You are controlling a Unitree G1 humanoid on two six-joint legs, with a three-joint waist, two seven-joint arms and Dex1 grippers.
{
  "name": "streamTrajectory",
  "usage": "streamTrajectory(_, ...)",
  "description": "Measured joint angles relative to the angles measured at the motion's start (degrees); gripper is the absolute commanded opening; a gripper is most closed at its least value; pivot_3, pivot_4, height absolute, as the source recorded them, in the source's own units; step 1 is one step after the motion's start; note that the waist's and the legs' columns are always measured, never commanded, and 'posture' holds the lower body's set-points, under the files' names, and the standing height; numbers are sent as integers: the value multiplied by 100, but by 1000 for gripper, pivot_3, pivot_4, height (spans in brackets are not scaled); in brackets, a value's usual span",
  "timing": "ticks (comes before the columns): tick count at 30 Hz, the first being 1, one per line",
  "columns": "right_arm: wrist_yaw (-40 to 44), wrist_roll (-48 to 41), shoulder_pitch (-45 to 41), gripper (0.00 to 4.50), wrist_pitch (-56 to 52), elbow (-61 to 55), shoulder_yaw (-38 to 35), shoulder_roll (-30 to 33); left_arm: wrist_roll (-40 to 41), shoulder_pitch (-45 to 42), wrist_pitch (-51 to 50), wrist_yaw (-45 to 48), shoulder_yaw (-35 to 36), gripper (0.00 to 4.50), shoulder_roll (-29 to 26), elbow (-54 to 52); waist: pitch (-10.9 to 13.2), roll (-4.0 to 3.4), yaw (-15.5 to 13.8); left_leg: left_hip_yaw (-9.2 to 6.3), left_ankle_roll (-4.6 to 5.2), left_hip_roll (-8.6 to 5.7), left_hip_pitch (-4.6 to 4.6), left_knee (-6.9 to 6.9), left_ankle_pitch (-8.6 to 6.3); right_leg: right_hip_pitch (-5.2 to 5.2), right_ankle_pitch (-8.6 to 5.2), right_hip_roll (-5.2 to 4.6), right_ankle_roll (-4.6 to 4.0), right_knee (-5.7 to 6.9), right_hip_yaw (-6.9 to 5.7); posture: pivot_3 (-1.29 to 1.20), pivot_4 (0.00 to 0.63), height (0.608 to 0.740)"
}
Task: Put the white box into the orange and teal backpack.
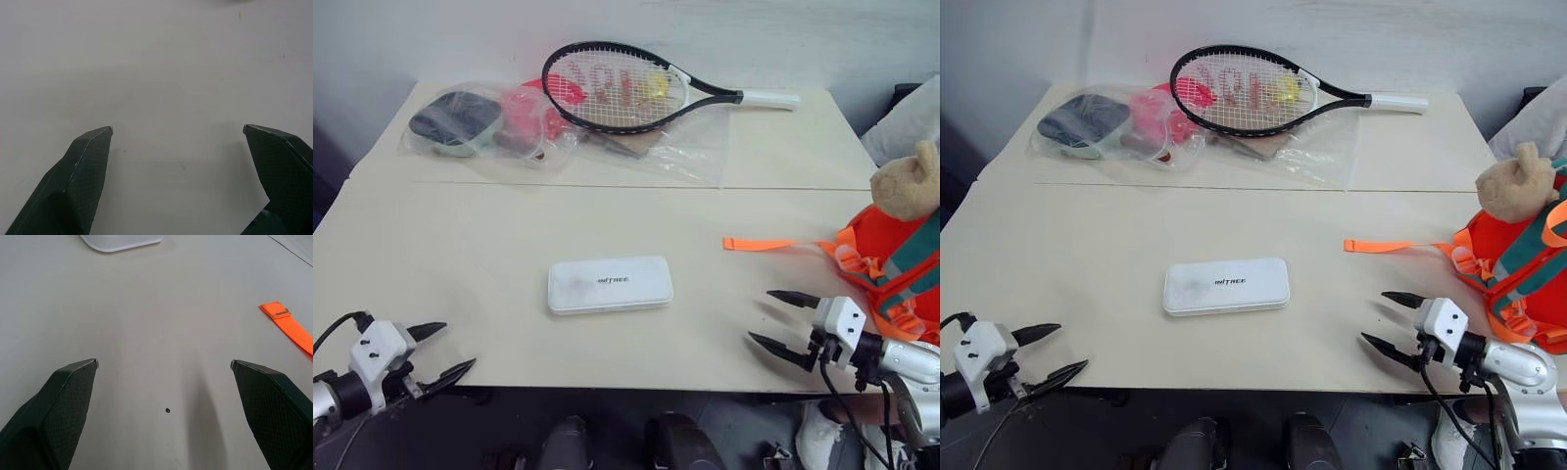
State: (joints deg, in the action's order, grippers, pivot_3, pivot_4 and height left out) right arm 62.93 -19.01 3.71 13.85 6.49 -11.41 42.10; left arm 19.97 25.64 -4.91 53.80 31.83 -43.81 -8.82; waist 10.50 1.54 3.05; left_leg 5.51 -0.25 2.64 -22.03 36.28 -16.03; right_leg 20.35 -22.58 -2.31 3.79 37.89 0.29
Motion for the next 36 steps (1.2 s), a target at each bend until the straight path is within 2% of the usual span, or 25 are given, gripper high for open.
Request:
streamTrajectory(9,12,-10,-149,4453,-47,33,126,-110,491,-7,-589,-12,149,4500,28,-364,0,0,7,-1,0,1,0,0,0,0,0,0,0,4,-1,0,150,740)
streamTrajectory(10,11,-29,-166,4279,-100,16,147,-122,564,-3,-712,5,152,4500,14,-420,0,0,7,-1,-1,1,0,0,0,0,0,0,0,4,-1,0,150,740)
streamTrajectory(13,-39,-218,-337,3555,-571,-318,247,-194,833,-22,-1290,42,203,4500,-194,-598,0,0,26,-2,-2,3,1,1,1,1,0,1,0,10,0,0,150,740)
streamTrajectory(17,-407,32,-1144,2150,-1463,-888,862,-274,773,-1008,-1591,-683,25,3301,-72,-680,0,-5,14,-7,-2,1,3,14,4,2,0,1,0,26,-2,0,150,740)
streamTrajectory(23,-1202,1102,-2219,21,-1689,-642,1774,-827,533,-2053,-2320,-1681,-1108,1415,433,-914,-1,-2,-9,-7,-30,-1,-23,44,15,26,0,0,0,46,-1,0,150,740)
streamTrajectory(26,-1441,1424,-2505,0,-1677,-283,1923,-1019,440,-2517,-2772,-2044,-1572,479,584,-911,-1,-2,-5,-7,-21,1,-31,76,5,23,0,0,1,57,0,0,150,740)
streamTrajectory(30,-1357,1425,-2567,0,-1813,-333,2019,-1107,315,-2816,-3174,-2211,-2022,479,575,-913,-1,-2,4,-6,-21,1,-29,78,4,23,0,0,1,62,1,0,150,740)
streamTrajectory(36,-848,1173,-2180,0,-2433,-1093,2174,-870,300,-3059,-3465,-2148,-2405,479,577,-957,-1,-2,-13,-8,-23,3,-29,79,3,21,0,1,1,63,-1,0,150,740)
